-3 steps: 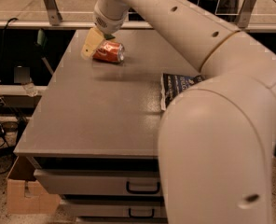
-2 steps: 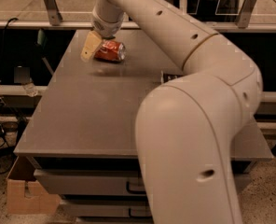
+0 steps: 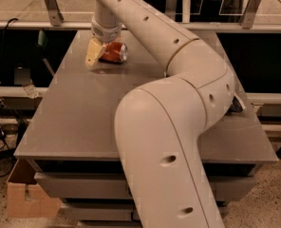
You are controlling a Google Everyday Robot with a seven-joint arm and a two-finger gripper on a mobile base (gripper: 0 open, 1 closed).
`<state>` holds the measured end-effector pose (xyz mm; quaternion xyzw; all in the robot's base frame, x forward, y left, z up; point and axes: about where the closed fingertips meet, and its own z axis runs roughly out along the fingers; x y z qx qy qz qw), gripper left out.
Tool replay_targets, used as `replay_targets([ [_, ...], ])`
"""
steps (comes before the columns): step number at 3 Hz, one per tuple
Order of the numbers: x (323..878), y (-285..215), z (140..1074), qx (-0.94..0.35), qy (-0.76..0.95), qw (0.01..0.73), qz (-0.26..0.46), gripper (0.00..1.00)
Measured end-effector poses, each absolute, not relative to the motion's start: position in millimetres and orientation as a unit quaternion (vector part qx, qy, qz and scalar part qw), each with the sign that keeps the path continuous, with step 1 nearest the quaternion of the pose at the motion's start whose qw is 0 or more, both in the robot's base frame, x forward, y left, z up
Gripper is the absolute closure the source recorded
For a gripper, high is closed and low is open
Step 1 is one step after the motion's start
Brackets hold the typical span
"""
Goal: Place coke can upright
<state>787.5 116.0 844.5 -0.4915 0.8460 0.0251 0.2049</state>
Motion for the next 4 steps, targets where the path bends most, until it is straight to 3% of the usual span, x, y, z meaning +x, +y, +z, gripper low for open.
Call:
replay_targets([
  [3, 786, 115, 838, -0.491, 0.85, 0.186, 0.026, 0.84],
  [4, 778, 113, 864, -0.493, 0.84, 0.224, 0.047, 1.0],
])
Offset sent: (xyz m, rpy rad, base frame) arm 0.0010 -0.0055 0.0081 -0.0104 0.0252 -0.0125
